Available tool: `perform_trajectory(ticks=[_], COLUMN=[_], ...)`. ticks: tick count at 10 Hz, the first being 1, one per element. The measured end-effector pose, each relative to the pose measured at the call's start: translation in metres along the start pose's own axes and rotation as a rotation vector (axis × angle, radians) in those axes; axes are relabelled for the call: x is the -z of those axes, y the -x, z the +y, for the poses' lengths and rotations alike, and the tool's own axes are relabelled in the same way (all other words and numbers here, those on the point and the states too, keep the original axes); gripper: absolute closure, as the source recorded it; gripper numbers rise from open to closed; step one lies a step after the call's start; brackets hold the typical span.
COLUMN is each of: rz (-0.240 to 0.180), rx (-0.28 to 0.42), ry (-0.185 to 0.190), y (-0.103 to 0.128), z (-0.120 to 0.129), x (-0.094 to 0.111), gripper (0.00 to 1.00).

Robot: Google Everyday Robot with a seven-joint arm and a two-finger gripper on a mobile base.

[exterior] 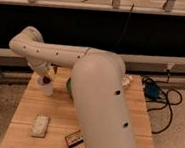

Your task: Place the pepper in the ceramic cup

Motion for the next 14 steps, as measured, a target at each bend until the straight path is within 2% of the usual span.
perform_trajectory(ticks=[2,5,9,10,14], rz=[0.005,0.022,0.034,0.038,0.048], rx=[0.010,0.016,0.025,0.027,0.035], ry=[-0.013,-0.010,-0.022,-0.027,-0.036], y=[0.002,-0.001,-0.002,-0.002,-0.003], z=[-0.007,-0.008,-0.006,-0.007,-0.005], x=[-0.002,-0.007,-0.011,-0.012,-0.014], gripper=[0.75,0.60,0.23,0.20,0.20])
